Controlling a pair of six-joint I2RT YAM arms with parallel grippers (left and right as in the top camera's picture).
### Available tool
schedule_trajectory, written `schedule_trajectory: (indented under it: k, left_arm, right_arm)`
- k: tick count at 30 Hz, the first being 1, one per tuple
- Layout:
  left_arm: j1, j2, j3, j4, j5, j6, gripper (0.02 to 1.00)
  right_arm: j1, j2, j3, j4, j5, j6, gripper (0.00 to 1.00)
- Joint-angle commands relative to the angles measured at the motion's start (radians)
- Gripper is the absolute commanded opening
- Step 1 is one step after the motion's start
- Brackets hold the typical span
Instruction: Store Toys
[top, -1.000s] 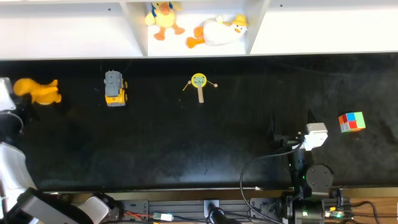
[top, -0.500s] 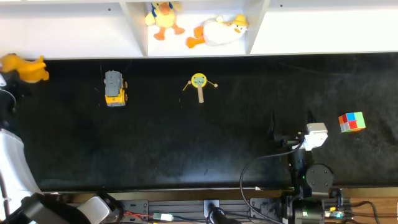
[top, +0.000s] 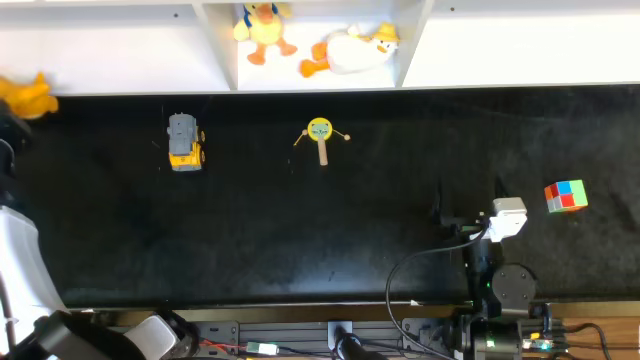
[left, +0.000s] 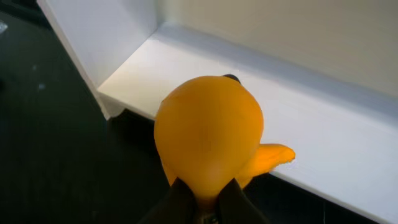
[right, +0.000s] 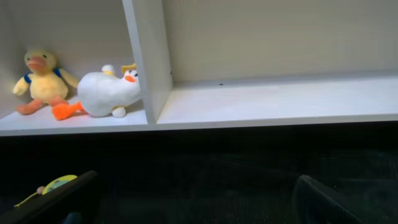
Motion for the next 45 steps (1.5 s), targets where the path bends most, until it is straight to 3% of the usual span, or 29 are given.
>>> schedule_trajectory:
  k: [1,10,45]
  left_arm:
    - [-0.031,0.032,0.037,0.037,-0.005,-0.026,0.088]
    - [-0.069,0.097,0.043,0.119,-0.039,-0.026,0.115]
    - [-0.125,0.229,0.158,0.104,-0.068,-0.029,0.108]
  right_arm:
    - [0.004,-0.008,-0.013,0.004,-0.003,0.004,0.996]
    - [0.004,-0.008,-0.013,0.004,-0.003,0.004,0.996]
    - [0.004,-0.008,-0.013,0.004,-0.003,0.004,0.996]
